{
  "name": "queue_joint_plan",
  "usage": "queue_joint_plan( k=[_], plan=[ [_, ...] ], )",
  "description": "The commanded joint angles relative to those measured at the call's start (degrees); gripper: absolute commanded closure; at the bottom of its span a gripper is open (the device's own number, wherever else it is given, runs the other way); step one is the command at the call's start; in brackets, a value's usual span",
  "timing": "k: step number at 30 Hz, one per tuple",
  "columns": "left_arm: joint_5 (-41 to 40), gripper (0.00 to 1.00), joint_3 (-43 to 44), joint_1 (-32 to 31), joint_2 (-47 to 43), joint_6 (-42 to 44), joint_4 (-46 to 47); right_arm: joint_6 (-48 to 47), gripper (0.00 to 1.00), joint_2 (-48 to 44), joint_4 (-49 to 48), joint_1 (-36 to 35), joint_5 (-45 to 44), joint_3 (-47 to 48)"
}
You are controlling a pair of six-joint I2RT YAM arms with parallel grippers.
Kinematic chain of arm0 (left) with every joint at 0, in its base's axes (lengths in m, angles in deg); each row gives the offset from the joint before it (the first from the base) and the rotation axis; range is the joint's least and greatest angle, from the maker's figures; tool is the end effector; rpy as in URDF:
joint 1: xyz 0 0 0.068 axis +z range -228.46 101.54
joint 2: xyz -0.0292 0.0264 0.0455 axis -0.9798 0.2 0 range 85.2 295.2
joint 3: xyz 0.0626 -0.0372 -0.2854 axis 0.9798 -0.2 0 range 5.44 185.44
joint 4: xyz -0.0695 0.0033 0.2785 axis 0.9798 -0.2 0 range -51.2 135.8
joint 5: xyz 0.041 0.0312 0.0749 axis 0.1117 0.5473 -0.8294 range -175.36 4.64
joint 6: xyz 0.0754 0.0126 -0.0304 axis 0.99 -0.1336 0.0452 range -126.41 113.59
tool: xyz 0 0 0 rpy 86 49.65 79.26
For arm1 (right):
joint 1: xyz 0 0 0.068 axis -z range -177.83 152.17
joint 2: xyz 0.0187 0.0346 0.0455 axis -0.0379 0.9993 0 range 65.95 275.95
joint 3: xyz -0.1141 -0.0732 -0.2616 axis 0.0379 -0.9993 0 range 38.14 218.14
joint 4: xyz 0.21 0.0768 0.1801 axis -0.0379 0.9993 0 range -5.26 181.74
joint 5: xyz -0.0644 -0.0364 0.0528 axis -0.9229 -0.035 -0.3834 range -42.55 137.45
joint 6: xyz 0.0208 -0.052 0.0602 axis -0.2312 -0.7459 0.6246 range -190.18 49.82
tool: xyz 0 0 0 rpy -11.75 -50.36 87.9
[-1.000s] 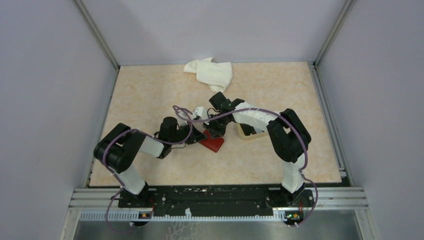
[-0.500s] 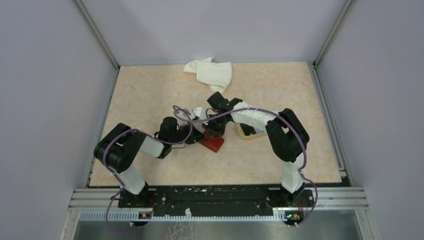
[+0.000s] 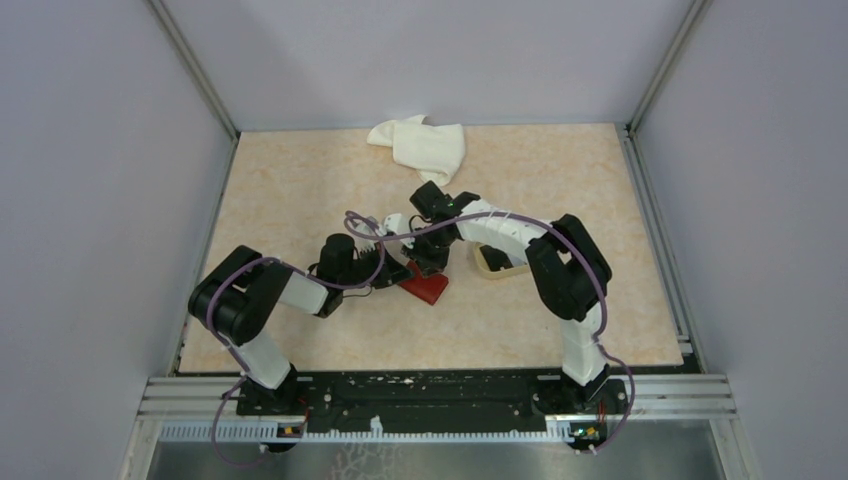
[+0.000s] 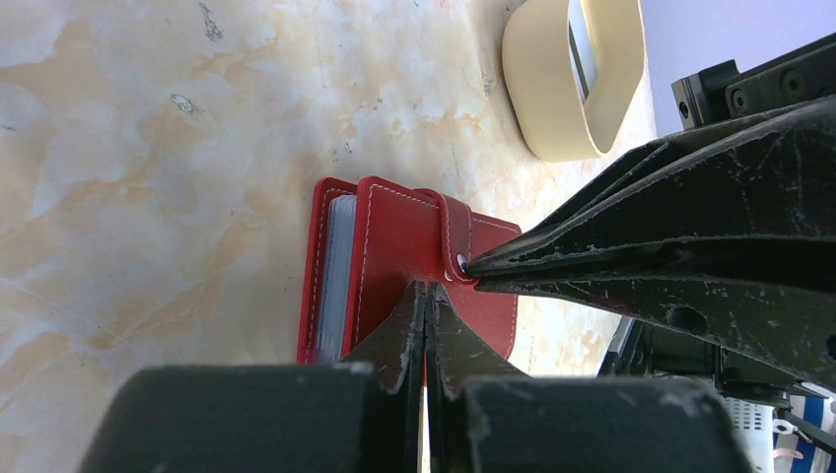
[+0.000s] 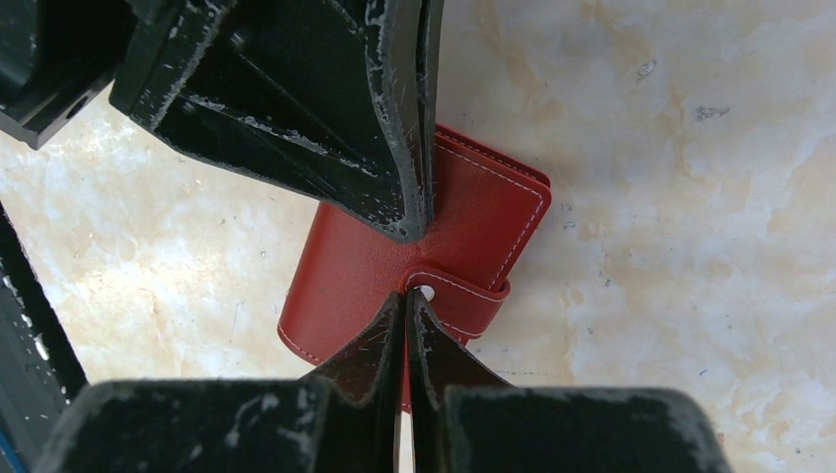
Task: Put the credit cards into the card holder
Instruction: Close the card holder at the center of the board.
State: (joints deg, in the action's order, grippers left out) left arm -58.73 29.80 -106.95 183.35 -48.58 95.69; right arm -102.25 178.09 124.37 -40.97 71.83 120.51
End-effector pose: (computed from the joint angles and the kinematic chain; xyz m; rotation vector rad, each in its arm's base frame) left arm 0.2662 -0.1811 0.0965 0.0723 2.1664 -1.2198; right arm 0.3032 0.3244 0.1655 -1.7681 2.1180 0.6412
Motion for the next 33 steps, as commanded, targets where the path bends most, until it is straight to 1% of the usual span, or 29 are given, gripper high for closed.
queue_joint_plan(
  k=[1,13,20,26,28,29,30,32,33],
  plan=[
    [-1.2,1.00,-0.3,-0.2,2.2,2.1,-4.2,0.5,1.00,3.6,-1.4,-2.7,2.3,1.6],
    [-1.2,1.00,-0.4,-0.3,2.2,1.9,-3.9,0.3,1.00,6.2,1.1,-3.4,1.6,2.4],
    [-1.2,1.00,-0.5,-0.3,2.2,1.9,-3.8,1.3,1.00,7.8,1.8,-3.3,2.0,4.5],
    [-1.1,1.00,-0.6,-0.3,2.2,1.9,-3.5,1.5,1.00,7.3,1.7,-1.1,4.2,4.9],
    [-0.9,1.00,-0.6,-0.2,2.2,1.8,-3.3,0.3,1.00,6.7,1.8,-1.0,6.2,4.5],
    [-0.8,1.00,-0.7,-0.2,2.2,1.8,-3.2,-0.9,1.00,6.4,2.2,-1.0,8.7,4.5],
    [-0.8,1.00,-0.8,-0.2,2.2,1.7,-3.1,-1.9,0.98,6.0,2.7,-0.9,11.1,4.7],
    [-0.8,1.00,-0.8,-0.3,2.2,1.7,-3.0,-5.2,0.83,4.8,4.6,-0.9,17.1,5.2],
    [-0.8,1.00,-0.8,-0.3,2.2,1.7,-3.1,-6.4,0.78,4.3,5.5,-0.9,19.1,5.5]
  ],
)
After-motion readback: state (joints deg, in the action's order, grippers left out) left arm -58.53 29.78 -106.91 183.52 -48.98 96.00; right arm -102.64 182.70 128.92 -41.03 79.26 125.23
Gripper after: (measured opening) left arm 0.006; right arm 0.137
